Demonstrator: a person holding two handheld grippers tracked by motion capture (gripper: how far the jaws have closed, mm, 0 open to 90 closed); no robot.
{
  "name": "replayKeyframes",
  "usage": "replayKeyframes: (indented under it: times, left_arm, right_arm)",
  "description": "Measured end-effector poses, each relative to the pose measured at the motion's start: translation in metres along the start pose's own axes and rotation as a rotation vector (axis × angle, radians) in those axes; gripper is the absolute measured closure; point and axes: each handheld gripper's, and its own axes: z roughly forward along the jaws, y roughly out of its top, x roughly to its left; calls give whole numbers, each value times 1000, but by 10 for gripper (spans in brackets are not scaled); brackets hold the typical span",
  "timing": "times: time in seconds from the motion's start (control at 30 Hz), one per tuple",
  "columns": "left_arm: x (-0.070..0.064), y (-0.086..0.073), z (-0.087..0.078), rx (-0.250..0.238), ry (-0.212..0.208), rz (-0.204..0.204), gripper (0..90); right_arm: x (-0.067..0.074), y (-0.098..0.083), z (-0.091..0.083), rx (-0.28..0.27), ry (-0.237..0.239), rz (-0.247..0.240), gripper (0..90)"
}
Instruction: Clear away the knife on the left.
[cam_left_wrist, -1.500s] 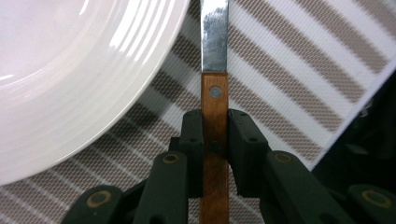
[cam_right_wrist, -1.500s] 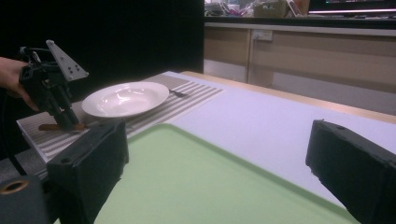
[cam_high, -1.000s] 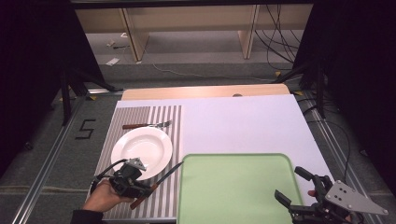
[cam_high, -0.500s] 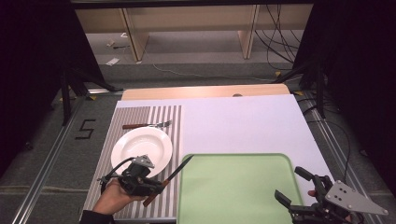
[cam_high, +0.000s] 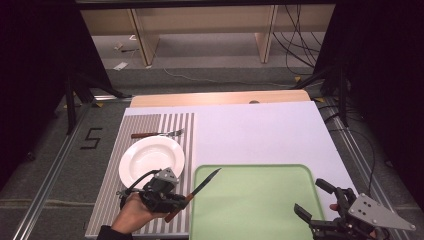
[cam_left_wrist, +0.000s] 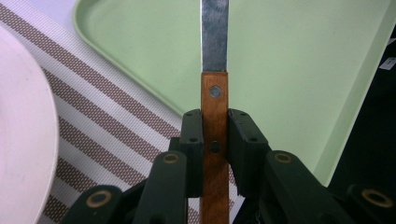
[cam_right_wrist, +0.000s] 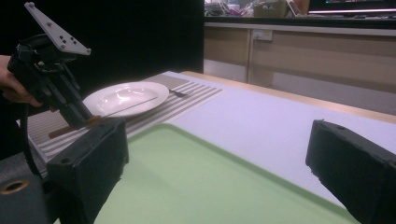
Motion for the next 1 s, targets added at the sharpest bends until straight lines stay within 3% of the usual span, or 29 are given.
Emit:
replayKeyframes:
  times: [0.5,0.77,1.0]
  left_arm:
    - [-25,18,21,34,-33,16,767]
    - [-36,28,36,64,-61,48,767]
    - [-40,32,45,81,-75,34,766]
  right_arm:
    - [0,0,0,0,1,-1,68]
    - [0,0,0,1,2,1,67]
    - [0,0,0,2,3,1,67]
